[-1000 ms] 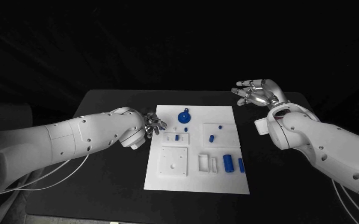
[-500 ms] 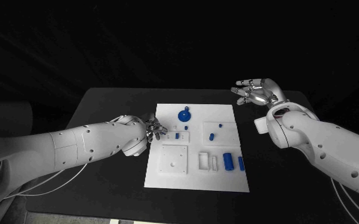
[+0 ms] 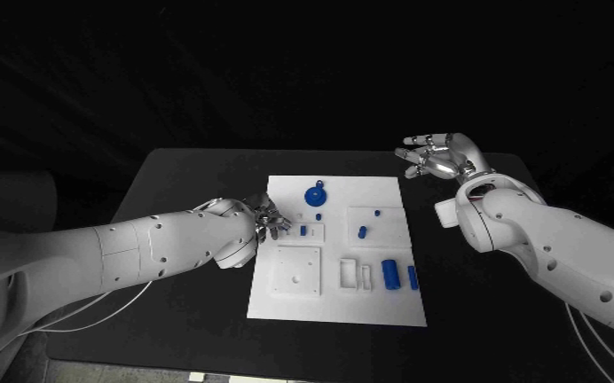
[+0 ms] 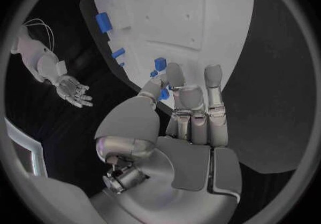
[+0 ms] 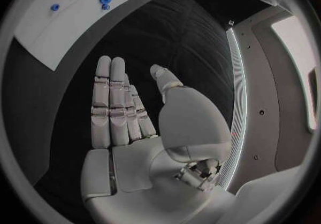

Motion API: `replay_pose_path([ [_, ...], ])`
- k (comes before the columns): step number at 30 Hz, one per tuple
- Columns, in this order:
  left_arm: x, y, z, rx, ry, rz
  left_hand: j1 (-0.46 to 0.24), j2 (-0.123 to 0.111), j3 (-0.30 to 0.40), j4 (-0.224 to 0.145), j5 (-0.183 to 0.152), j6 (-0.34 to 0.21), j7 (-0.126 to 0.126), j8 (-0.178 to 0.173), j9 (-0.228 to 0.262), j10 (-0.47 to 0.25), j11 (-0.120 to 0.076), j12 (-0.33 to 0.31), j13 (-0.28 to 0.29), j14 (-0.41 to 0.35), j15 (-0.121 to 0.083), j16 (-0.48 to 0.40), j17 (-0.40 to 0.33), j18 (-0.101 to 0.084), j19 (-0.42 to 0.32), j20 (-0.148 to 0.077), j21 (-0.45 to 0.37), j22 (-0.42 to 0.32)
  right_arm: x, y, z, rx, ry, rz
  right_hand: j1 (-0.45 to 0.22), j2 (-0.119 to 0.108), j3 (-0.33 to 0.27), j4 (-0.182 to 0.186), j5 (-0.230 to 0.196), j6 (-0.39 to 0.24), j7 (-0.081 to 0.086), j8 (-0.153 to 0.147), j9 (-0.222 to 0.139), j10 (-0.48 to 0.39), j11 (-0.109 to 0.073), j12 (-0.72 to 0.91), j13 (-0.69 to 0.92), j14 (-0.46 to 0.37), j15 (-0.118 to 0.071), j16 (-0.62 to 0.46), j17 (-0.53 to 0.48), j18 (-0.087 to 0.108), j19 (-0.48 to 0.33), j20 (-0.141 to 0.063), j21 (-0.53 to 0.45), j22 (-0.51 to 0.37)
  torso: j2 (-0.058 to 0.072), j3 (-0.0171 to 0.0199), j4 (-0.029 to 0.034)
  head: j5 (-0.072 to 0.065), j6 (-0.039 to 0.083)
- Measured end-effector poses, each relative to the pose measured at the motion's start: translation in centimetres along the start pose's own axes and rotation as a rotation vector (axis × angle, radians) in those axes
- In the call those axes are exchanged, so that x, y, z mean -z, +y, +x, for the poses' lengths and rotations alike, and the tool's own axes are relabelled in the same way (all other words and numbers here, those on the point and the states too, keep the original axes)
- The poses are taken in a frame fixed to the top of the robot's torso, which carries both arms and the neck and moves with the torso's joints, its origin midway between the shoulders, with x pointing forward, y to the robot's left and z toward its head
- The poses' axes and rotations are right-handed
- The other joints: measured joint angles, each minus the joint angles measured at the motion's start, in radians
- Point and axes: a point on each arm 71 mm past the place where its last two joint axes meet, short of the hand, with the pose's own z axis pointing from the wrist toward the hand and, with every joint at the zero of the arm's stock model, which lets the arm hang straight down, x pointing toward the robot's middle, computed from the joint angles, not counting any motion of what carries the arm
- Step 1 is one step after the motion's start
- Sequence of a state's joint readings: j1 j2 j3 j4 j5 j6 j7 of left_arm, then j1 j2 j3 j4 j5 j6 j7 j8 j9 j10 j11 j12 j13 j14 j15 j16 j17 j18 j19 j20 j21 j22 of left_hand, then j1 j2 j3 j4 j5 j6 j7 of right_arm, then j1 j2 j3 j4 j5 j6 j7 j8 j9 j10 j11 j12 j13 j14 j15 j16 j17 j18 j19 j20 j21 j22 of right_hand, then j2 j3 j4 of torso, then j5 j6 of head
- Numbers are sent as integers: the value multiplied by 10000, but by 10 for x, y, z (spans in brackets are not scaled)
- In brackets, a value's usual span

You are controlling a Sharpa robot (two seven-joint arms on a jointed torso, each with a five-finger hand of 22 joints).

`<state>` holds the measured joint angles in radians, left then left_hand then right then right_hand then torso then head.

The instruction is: Assemble the parts on the task board

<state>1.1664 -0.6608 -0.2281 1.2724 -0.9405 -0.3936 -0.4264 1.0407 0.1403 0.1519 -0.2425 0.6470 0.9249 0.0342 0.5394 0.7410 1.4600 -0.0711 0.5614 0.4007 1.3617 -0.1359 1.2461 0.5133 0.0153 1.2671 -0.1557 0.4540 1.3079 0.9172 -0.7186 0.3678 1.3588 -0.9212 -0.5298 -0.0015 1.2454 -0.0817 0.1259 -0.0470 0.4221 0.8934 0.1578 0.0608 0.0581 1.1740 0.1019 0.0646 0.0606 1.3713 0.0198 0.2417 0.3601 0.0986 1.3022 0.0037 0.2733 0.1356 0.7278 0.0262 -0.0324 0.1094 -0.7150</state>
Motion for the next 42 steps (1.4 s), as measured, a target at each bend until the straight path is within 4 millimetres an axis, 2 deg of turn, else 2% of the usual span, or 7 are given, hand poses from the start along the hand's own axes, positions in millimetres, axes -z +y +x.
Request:
replay_pose_path([
  [1, 0, 0, 0, -17, 13, 6, 22, -1, -20, 19, -107, 0, 0, -15, -39, 0, 0, 0, 0, 0, 0, 0, 0, 0, 0, 0, 0, 0, 0, 0, 0, 0, 1, 1, 0, 0, 0, 0, 0, 0, 0, 0, 0, 0, 0, 0, 0, 0, 0, 0, 0, 0, 0, 0, 0, 0, 0, 1, -1, 0, -1],
  [4, -2, 1, 2, -100, 99, 33, 314, 115, -168, 112, -748, 53, 52, -231, -366, 0, 0, 0, 19, 0, 1, -39, 26, 0, 0, 0, 0, -1, 0, 0, 0, -1, 8, 7, 0, 0, 0, 0, 0, 0, 0, 0, 0, 0, 0, 0, 0, 0, 0, 0, 0, 1, 0, 0, 0, 0, 1, 1, -6, -3, -13],
  [10, -4, 0, 8, -323, 337, 131, 723, 79, -398, 340, -1099, 53, 53, -255, -892, 0, 0, 0, 40, 0, 1, -39, 70, 0, 0, 0, 0, -1, 0, -1, 1, -3, 19, 15, -42, 41, 0, 0, 0, 0, 0, 0, 0, 0, 0, 0, 0, 0, 0, 0, 0, 0, 0, 0, 0, 0, 1, -6, -2, -16, -45],
  [14, -6, 0, 9, -479, 403, 179, 885, 47, -499, 440, -1177, 53, 53, -263, -1109, 0, 0, 0, 97, 0, 1, -39, 146, 0, -1, 0, 0, -2, 0, 0, 1, -6, 26, 16, -42, 41, 0, 0, 0, 0, 0, 0, 0, 0, 0, 0, 0, 0, 0, 0, 1, 1, 0, 0, 0, -9, 1, -7, -1, -17, -48],
  [21, -8, 1, 11, -665, 449, 233, 900, 60, -464, 479, -1292, 53, 53, -82, -1133, 36, -36, 278, 426, -1, 2, 40, 156, -1, -1, 0, 118, -3, 0, -1, 1, -9, 39, 23, -41, 41, 0, 0, 47, 0, 0, 0, 0, 0, 0, 0, 0, 0, 0, 0, 1, 0, 0, 0, 0, -9, 3, -12, 1, -31, -26],
  [27, -9, 0, 11, -743, 426, 328, 900, 60, -478, 495, -1479, 54, 53, -78, -1167, 36, -36, 348, 589, -1, 2, 42, 169, 0, -1, 0, 238, -3, 0, -1, 2, -14, 60, 26, -41, 41, 0, 0, 49, 0, 0, 0, 0, 0, 0, 0, 0, 0, 0, 0, 1, 0, 0, 0, -1, -21, 2, -9, 6, -39, -15],
  [42, -10, -1, 11, -731, 348, 317, 901, 60, -496, 512, -1525, 54, 53, -82, -1286, 36, -36, 348, 615, 35, -32, 155, 246, -1, 35, 37, 277, -5, 0, -1, 2, -16, 103, 55, -41, 41, 0, 0, 49, 0, 0, 0, 0, 0, 0, 0, 0, 0, 0, 0, 1, 0, 0, 0, -1, -20, 2, -7, 0, -52, -41],
])
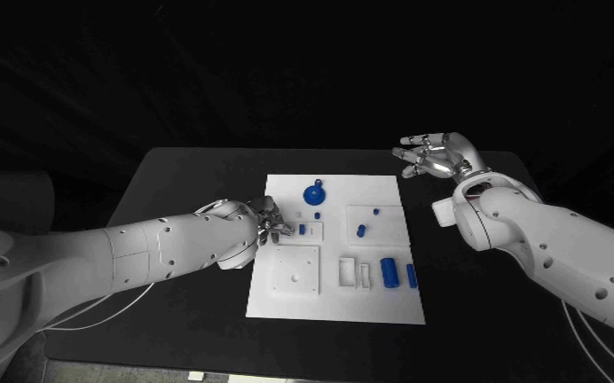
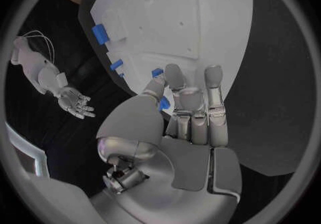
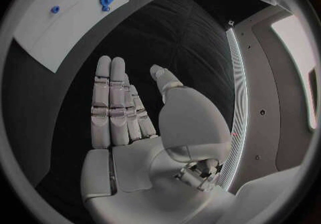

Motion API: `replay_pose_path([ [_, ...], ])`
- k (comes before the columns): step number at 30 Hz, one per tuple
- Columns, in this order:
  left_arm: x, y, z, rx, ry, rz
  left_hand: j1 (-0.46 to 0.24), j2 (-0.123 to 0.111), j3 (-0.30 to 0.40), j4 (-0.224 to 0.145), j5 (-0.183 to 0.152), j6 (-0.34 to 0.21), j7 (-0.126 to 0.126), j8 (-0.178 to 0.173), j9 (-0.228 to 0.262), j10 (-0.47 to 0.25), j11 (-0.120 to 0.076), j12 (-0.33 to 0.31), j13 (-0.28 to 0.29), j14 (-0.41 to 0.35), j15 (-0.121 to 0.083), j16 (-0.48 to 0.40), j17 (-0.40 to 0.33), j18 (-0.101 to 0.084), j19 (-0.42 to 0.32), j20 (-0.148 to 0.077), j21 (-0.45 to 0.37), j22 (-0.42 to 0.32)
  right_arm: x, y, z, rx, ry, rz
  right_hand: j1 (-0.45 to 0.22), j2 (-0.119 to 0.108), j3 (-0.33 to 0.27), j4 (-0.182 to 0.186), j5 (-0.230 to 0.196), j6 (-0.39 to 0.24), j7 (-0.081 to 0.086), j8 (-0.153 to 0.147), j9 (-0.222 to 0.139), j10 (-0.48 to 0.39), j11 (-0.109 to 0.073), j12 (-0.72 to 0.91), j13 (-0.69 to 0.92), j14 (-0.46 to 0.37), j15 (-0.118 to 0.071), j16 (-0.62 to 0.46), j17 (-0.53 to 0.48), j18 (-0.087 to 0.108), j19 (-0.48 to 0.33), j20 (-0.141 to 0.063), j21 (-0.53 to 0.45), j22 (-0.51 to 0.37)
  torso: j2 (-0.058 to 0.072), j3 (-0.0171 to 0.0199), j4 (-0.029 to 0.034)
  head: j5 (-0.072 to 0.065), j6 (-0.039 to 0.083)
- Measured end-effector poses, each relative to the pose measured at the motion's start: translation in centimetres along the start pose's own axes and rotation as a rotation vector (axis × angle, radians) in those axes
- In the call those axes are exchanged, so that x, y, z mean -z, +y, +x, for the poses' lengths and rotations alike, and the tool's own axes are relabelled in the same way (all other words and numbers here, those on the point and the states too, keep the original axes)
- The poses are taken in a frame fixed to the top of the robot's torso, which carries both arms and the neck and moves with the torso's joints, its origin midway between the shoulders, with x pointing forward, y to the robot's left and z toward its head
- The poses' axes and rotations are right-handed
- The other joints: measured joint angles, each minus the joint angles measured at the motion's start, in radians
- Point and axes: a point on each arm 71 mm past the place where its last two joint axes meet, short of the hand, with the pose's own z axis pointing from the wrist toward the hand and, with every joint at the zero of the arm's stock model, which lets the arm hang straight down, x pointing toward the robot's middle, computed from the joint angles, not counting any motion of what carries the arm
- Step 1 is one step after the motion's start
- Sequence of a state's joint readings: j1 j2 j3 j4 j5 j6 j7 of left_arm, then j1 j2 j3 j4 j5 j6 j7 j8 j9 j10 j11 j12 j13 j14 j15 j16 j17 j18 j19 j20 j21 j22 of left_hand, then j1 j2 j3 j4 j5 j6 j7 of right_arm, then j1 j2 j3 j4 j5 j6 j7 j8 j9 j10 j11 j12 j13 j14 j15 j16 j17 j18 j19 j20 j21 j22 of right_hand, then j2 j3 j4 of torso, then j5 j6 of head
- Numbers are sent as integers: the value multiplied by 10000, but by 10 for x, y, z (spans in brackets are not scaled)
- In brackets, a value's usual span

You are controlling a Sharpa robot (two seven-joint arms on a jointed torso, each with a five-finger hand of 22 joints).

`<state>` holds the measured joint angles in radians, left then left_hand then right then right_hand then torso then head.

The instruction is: Assemble the parts on the task board

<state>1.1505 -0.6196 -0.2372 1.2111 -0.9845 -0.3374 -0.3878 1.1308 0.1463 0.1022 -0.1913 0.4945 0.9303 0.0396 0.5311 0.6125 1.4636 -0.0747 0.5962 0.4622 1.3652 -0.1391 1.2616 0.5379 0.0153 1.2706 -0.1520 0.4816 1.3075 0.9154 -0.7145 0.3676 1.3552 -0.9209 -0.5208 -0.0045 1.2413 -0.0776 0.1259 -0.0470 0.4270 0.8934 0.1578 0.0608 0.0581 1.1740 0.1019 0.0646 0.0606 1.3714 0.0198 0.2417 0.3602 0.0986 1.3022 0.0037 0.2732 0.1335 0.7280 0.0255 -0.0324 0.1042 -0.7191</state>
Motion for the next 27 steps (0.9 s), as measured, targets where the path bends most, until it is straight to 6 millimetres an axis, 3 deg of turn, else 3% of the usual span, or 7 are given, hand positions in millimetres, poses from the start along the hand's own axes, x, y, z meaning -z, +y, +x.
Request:
replay_pose_path([
  [27, -2, 3, -3, 214, -244, -372, 24, -2, -44, 30, 39, 0, 1, 24, -62, 0, 0, -38, 21, 35, 34, 0, 12, 0, -1, 0, 38, 6, 0, 0, 1, -9, 40, 30, 0, 0, 0, 0, -1, 0, 0, 0, 0, 0, 0, 0, 0, 0, 0, 0, 1, 0, 0, 0, 0, -20, -1, -1, 1, 9, -32],
])
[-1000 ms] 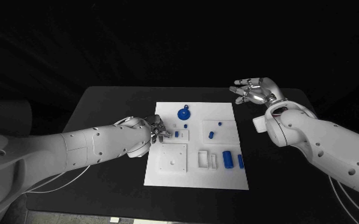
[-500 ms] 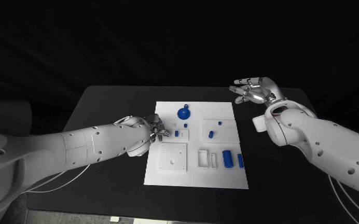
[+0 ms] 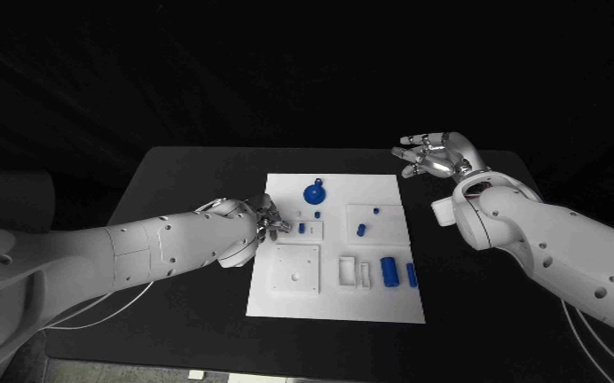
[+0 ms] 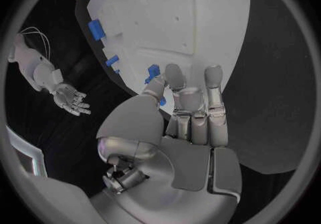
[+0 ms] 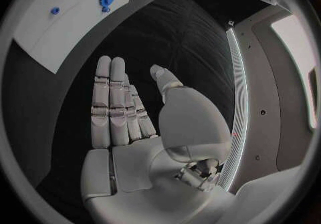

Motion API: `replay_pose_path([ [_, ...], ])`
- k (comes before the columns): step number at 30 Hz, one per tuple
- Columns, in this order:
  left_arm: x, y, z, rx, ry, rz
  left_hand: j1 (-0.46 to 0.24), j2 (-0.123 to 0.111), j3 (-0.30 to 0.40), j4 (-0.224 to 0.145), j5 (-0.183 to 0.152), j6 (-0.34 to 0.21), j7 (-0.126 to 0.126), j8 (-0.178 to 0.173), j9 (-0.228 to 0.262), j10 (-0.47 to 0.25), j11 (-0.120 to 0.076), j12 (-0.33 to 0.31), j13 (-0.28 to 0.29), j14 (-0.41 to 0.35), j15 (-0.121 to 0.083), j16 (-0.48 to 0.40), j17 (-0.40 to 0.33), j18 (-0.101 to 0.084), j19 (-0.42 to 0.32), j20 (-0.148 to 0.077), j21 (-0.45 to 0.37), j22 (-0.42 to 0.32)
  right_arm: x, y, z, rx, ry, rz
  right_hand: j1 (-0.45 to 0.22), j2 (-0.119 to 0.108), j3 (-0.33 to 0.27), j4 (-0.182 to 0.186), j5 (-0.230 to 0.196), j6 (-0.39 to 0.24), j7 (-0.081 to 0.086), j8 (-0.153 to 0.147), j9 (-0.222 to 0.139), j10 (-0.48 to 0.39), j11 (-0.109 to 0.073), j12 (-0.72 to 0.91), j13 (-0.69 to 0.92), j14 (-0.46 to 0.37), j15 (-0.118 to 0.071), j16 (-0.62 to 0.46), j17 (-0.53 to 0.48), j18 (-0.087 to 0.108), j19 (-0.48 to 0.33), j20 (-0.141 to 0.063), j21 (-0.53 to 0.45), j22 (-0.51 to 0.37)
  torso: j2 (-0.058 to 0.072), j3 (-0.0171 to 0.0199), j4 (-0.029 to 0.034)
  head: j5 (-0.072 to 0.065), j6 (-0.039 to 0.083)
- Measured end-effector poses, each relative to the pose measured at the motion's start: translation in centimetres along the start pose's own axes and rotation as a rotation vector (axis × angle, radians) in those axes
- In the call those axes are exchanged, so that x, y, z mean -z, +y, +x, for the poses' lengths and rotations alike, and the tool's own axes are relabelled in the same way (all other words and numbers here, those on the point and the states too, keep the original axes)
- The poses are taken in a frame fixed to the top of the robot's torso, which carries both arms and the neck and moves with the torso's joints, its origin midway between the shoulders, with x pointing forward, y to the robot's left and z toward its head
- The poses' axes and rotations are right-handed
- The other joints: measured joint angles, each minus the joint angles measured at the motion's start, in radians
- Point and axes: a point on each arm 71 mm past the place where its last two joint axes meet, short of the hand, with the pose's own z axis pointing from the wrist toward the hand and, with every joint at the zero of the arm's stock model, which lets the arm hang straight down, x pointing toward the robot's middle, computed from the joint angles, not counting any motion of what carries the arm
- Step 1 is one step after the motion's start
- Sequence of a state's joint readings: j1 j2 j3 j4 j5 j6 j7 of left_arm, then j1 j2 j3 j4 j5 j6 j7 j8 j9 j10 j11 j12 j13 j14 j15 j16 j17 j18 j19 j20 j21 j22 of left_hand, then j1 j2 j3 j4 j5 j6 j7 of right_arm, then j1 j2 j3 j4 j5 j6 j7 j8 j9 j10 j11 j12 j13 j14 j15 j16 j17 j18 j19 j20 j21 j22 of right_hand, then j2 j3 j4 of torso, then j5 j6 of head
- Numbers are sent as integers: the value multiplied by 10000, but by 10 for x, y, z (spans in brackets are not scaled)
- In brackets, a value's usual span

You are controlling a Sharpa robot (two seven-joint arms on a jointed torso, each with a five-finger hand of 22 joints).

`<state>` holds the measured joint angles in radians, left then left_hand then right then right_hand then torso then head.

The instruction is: Assemble the parts on the task board

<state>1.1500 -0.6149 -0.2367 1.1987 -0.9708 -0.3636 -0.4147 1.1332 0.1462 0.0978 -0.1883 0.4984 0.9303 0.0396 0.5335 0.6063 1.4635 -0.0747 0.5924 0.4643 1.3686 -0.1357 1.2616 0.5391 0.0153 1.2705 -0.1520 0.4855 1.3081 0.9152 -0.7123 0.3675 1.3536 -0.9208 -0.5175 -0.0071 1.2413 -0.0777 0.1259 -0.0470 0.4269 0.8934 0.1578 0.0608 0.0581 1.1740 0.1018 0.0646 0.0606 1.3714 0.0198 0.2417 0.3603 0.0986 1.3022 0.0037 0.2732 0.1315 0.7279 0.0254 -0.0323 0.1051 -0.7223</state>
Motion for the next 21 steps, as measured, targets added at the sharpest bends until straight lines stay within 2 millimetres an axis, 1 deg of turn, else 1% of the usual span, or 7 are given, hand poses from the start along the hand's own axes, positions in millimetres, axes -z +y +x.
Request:
replay_pose_path([
  [21, -3, -3, 0, -49, 29, -67, 28, -28, -40, 10, -12, 39, 31, 10, -81, 0, 0, -61, 8, 0, 1, 0, -2, 0, 0, 0, 0, -3, 0, 0, 0, 5, 4, 16, 0, 0, 0, 0, 0, 0, 0, 0, 0, 0, 0, 0, 0, 0, 0, 0, 1, 0, 0, 0, 0, 1, -1, 1, -1, -20, -1],
])
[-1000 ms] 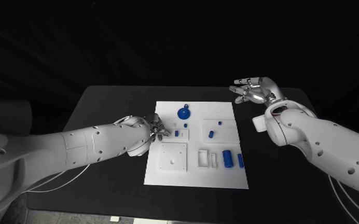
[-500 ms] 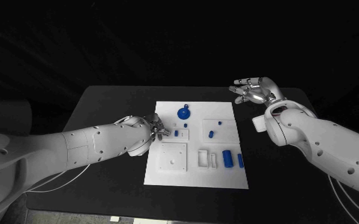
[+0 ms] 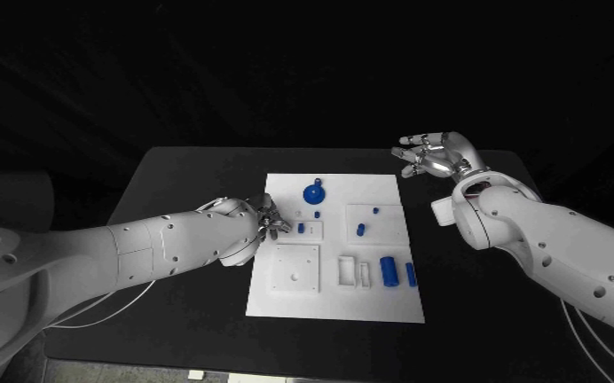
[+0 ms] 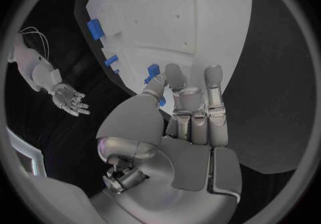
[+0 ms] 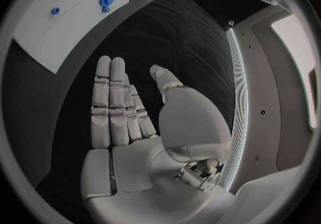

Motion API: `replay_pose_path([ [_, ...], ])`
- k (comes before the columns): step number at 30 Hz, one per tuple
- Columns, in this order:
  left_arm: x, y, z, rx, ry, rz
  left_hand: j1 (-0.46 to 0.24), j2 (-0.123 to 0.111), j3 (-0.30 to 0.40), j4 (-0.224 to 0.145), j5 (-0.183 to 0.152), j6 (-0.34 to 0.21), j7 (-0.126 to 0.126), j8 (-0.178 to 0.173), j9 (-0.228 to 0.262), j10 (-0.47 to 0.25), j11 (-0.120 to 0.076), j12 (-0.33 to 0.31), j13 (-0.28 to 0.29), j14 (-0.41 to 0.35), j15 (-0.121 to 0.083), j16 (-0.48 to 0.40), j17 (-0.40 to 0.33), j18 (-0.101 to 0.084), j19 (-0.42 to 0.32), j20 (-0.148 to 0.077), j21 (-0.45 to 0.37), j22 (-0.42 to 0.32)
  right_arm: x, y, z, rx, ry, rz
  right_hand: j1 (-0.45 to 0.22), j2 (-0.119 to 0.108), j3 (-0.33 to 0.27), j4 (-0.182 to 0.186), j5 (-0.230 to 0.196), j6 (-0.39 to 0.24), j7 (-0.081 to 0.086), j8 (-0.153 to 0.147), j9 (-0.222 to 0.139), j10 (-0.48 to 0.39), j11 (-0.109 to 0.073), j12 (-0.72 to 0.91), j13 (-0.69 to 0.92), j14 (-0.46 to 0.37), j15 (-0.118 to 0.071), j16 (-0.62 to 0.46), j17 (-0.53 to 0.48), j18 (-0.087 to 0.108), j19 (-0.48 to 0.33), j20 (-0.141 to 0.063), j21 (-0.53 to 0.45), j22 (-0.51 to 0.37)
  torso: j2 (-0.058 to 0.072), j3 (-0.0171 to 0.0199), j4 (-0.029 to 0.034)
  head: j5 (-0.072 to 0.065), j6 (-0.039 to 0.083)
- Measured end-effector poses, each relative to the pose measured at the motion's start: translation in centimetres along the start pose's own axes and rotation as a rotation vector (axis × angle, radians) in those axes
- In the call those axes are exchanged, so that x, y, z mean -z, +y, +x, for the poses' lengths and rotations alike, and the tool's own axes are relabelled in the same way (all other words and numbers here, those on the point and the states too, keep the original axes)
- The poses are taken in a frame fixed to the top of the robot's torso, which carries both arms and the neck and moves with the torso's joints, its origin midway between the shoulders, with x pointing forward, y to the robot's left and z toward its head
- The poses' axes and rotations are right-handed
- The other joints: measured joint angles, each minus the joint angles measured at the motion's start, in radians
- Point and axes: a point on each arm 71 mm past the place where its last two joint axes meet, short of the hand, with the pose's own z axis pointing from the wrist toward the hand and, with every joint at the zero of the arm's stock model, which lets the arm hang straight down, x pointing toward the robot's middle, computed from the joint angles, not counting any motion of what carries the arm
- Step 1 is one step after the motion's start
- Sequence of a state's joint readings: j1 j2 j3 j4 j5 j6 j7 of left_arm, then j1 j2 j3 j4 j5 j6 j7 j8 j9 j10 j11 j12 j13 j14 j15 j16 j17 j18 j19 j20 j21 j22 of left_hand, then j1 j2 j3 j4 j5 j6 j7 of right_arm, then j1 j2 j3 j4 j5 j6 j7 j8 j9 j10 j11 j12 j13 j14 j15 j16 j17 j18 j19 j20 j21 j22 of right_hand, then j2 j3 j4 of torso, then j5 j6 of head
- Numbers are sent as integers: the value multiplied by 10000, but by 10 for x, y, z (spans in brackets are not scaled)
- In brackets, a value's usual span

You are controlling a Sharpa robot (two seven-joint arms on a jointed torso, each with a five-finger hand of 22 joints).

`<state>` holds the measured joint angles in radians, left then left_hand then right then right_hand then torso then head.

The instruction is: Assemble the parts on the task board

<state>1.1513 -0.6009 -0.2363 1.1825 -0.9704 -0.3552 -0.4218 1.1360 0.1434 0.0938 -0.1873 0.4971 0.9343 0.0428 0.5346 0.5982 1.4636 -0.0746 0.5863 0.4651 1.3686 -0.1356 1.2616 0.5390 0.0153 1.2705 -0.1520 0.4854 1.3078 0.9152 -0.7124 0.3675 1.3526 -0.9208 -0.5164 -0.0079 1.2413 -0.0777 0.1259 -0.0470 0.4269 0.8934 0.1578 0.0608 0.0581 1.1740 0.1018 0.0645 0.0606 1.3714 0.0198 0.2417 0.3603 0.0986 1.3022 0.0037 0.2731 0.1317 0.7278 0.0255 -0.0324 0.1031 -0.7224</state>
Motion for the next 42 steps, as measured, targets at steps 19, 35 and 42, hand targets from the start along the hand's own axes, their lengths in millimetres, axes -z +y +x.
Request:
replay_pose_path([
  [19, 0, -2, -1, -265, 135, -52, 27, 3, -23, -4, -104, 0, 1, -2, -175, 0, 0, -85, -2, 0, 0, 0, -11, 0, 0, 0, 0, -2, 0, -1, 0, 6, 1, 17, 0, 0, 0, 0, -1, 0, 0, 0, 0, 0, 0, 0, 0, 0, 0, 0, 0, 0, 0, 0, 0, 1, -3, -5, 2, -3, -60],
  [35, 0, -3, -2, -349, 143, -91, 129, -24, -230, 119, -144, 141, 69, 163, -1256, 0, 0, -127, -15, 59, -57, 0, 199, 0, 36, -37, 0, -4, 0, -2, 0, 3, 9, 47, 0, 0, 28, 28, 40, 0, 0, 0, 0, 0, 0, 0, 0, 0, 0, 0, 0, 0, 0, 0, 0, -29, 0, 1, 0, -12, -104],
  [42, 0, -3, -1, -364, 143, -114, 170, -64, -358, 247, -144, 161, 51, 271, -1400, 0, 0, -127, -47, 108, -68, 0, 276, 0, 72, -72, 0, -5, 0, -2, 0, 3, 11, 52, 0, 0, 28, 28, 39, 0, 0, 0, 0, 0, 0, 0, 0, 0, 0, 0, 0, 0, 0, 0, 0, -29, 0, 3, -2, -15, -105],
])
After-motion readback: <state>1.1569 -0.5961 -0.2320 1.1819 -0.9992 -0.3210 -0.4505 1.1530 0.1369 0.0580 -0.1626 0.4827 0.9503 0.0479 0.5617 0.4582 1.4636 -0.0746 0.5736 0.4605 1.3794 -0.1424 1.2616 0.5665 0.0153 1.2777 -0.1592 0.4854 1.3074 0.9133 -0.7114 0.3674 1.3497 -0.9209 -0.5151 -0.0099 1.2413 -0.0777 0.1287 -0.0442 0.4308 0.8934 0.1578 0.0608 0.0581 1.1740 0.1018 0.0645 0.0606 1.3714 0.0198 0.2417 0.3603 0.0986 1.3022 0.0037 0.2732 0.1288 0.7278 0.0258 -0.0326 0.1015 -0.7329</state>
